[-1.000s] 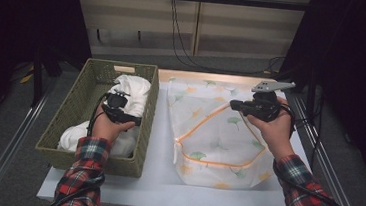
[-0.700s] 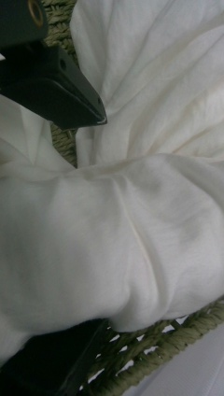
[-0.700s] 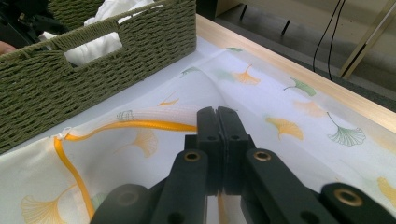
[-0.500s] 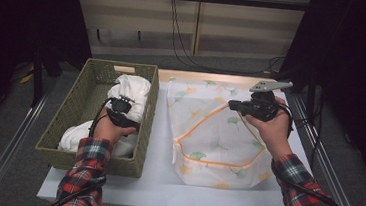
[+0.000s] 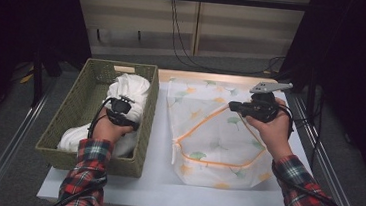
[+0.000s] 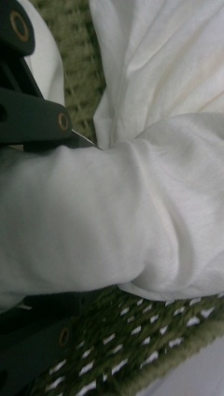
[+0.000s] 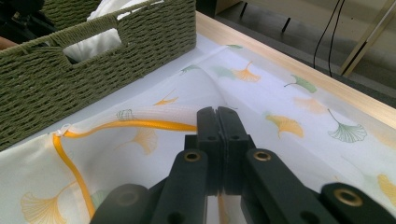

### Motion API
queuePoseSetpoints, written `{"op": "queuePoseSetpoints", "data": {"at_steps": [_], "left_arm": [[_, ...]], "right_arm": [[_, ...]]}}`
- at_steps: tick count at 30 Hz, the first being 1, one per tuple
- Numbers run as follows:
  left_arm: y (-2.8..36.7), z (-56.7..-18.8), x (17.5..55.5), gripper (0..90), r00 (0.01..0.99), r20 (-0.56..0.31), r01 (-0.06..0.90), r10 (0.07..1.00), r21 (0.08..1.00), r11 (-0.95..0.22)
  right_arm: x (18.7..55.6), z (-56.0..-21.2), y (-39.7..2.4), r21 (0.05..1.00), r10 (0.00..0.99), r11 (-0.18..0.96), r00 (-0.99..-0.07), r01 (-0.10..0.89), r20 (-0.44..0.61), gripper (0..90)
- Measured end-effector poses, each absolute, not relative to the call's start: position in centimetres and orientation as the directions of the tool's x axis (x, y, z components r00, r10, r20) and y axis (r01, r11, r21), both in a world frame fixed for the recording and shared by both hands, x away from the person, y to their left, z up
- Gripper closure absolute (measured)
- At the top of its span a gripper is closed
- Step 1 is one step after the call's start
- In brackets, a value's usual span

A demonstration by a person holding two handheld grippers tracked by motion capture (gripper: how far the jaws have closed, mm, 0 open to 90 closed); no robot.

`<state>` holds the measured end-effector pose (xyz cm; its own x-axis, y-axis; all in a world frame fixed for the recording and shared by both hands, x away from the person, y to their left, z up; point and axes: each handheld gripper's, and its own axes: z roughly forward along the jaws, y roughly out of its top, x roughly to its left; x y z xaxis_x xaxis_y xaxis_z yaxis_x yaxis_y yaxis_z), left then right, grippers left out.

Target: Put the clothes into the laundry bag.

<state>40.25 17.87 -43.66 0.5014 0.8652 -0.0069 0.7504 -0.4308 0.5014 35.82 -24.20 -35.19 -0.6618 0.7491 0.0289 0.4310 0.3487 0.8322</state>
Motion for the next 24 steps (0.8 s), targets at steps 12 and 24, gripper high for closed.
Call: {"op": "queuePoseSetpoints", "data": {"at_steps": [12,24], "left_arm": [[17.7,-45.3,41.0,7.5,0.478,0.021,0.777,0.878,0.456,-0.435],[17.6,-45.9,41.1,10.4,0.477,0.009,0.797,0.879,0.417,-0.437]], "right_arm": [[35.9,-34.9,-24.3,0.836,0.751,0.343,-0.659,0.427,0.028,89.3],[36.2,-35.3,-24.0,0.835,0.745,0.344,-0.666,0.43,0.036,89.4]]}}
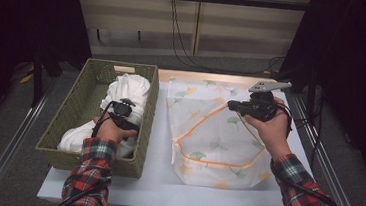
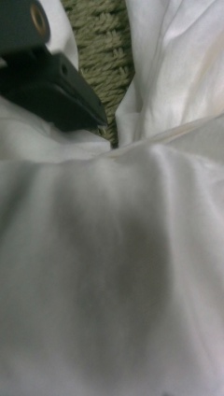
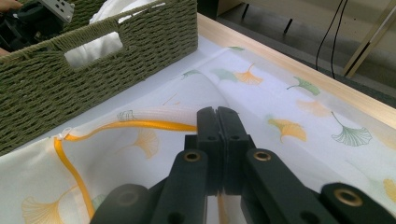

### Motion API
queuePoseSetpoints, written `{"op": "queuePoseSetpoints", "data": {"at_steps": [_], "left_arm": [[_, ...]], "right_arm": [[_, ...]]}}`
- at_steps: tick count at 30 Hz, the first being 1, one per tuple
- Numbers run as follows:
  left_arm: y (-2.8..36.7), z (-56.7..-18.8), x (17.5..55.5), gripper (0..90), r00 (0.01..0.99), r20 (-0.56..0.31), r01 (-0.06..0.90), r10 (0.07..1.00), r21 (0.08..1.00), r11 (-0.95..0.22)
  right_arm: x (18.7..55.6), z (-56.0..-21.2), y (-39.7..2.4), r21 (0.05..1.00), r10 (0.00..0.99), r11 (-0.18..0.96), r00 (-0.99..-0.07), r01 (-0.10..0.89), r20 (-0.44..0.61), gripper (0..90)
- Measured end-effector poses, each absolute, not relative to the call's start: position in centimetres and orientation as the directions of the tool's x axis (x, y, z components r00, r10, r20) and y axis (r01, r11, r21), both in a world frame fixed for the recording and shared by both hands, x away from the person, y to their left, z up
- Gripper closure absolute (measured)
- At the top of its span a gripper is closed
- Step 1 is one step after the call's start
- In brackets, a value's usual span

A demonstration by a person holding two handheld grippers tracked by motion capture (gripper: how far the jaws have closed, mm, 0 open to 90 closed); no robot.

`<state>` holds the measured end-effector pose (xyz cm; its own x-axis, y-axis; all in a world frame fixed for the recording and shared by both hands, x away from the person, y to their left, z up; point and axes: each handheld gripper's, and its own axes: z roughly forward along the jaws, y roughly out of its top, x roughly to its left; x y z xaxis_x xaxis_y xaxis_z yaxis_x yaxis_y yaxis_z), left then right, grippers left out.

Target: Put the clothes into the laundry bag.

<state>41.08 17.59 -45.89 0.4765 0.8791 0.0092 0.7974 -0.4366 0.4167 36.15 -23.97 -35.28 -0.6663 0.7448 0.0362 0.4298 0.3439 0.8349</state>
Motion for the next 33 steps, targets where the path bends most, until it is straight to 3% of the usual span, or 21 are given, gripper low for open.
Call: {"op": "queuePoseSetpoints", "data": {"at_steps": [4,5,10,11,20,25,33], "left_arm": [[17.5,-45.8,40.8,21.9,0.498,-0.023,0.784,0.867,0.44,-0.439],[17.4,-45.8,40.7,29.7,0.513,-0.035,0.776,0.858,0.447,-0.445],[17.5,-45.4,40.5,39.6,0.489,-0.029,0.781,0.872,0.459,-0.423],[17.5,-45.2,40.5,48.5,0.486,-0.023,0.784,0.874,0.453,-0.424],[18.2,-43.9,40.2,53.8,0.449,-0.083,0.796,0.89,0.49,-0.356],[19.6,-42.4,39.9,54.0,0.413,-0.155,0.79,0.898,0.551,-0.268],[21.4,-38.9,39.4,54.4,0.402,-0.198,0.733,0.894,0.655,-0.184]], "right_arm": [[36.2,-35.2,-24.0,0.837,0.743,0.343,-0.668,0.427,0.036,89.3],[36.2,-35.2,-24.0,0.837,0.744,0.342,-0.667,0.427,0.036,89.4],[36.1,-35.2,-24.0,0.835,0.746,0.343,-0.665,0.429,0.035,89.4],[36.1,-35.3,-24.0,0.835,0.748,0.341,-0.663,0.431,0.036,89.4],[36.3,-35.4,-24.1,0.834,0.748,0.343,-0.663,0.433,0.037,89.4],[36.4,-35.3,-24.3,0.836,0.753,0.336,-0.657,0.434,0.039,89.4],[36.4,-35.4,-24.2,0.836,0.753,0.336,-0.657,0.435,0.039,89.4]]}}
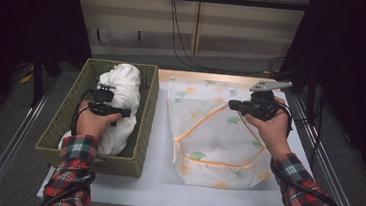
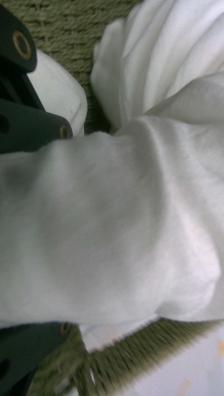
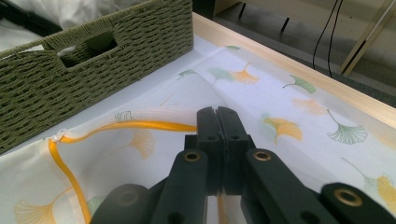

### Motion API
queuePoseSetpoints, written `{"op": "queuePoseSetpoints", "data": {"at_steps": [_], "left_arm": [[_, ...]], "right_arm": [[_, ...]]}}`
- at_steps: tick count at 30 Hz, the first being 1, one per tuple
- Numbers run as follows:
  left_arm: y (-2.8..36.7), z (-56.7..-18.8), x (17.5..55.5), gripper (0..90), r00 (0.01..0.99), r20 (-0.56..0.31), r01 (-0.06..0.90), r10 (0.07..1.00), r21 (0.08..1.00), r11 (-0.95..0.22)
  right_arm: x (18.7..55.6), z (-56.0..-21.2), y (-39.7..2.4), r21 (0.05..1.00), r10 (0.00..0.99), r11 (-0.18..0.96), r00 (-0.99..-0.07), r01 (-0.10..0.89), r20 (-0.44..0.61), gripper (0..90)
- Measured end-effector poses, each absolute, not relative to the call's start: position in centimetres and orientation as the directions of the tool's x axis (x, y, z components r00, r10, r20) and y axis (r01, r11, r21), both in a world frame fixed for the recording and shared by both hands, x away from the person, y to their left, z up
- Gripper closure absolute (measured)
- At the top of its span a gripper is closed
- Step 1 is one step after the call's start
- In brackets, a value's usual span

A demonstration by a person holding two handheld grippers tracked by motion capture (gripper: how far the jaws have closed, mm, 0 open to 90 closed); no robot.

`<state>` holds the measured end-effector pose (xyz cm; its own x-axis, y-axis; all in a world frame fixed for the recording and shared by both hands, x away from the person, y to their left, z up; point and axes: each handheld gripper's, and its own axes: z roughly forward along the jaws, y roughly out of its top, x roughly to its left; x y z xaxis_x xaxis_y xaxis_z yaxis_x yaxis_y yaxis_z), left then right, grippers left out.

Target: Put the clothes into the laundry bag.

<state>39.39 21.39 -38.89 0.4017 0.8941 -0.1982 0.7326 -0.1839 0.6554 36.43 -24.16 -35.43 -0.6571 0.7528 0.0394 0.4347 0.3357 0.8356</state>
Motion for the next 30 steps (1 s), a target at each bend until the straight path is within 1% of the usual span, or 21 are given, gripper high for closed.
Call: {"op": "queuePoseSetpoints", "data": {"at_steps": [5,14,17,23,30], "left_arm": [[21.8,-37.3,38.8,54.5,0.407,-0.233,0.686,0.883,0.716,-0.127],[21.8,-35.4,38.5,54.6,0.422,-0.257,0.642,0.869,0.762,-0.086],[21.3,-34.2,38.4,54.6,0.459,-0.255,0.615,0.851,0.782,-0.097],[20.6,-32.7,38.1,54.6,0.491,-0.262,0.604,0.831,0.79,-0.108],[20.3,-31.1,37.7,54.7,0.534,-0.299,0.592,0.791,0.8,-0.097]], "right_arm": [[36.4,-35.4,-23.9,0.833,0.753,0.341,-0.658,0.436,0.035,89.4],[36.6,-35.3,-23.8,0.833,0.756,0.34,-0.654,0.437,0.034,89.4],[36.6,-35.4,-23.8,0.832,0.756,0.342,-0.654,0.436,0.032,89.4],[36.7,-35.5,-24.0,0.831,0.758,0.343,-0.652,0.437,0.031,89.4],[37.0,-35.7,-24.0,0.831,0.761,0.334,-0.648,0.445,0.041,89.4]]}}
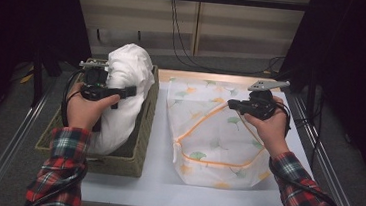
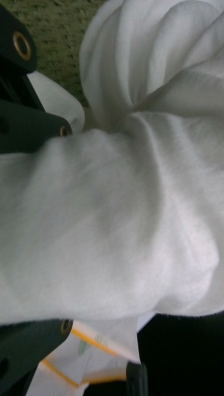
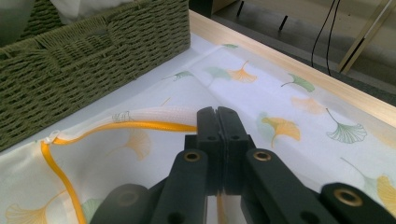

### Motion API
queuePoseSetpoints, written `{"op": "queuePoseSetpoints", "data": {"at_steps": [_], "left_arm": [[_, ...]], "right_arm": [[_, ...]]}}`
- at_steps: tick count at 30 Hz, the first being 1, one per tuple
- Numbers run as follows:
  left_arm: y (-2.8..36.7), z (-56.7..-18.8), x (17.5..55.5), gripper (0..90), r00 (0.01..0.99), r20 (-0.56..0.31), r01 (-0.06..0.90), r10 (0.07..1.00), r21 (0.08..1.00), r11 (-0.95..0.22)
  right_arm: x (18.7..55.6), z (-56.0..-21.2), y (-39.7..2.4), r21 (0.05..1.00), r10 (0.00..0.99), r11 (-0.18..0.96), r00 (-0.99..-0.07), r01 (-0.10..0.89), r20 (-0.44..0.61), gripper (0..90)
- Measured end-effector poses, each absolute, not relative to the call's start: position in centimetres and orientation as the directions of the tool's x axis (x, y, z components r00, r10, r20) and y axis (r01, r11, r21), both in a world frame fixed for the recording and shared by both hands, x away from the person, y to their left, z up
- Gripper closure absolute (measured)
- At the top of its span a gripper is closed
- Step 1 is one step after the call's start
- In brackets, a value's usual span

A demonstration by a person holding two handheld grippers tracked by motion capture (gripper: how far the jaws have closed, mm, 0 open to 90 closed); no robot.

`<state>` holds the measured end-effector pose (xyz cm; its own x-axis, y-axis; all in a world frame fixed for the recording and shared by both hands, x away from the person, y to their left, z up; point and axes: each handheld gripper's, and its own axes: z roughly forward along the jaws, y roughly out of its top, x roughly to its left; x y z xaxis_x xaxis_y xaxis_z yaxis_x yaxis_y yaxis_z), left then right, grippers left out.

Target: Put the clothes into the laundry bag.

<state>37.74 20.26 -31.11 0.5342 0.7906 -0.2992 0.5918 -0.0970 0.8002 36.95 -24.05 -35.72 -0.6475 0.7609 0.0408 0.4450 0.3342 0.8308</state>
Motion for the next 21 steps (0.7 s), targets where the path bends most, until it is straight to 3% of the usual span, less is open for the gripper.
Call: {"op": "queuePoseSetpoints", "data": {"at_steps": [21], "left_arm": [[17.4,-25.7,35.3,54.8,0.697,-0.352,0.55,0.625,0.821,-0.151]], "right_arm": [[37.7,-36.8,-24.0,0.822,0.769,0.32,-0.636,0.472,0.066,89.4]]}}
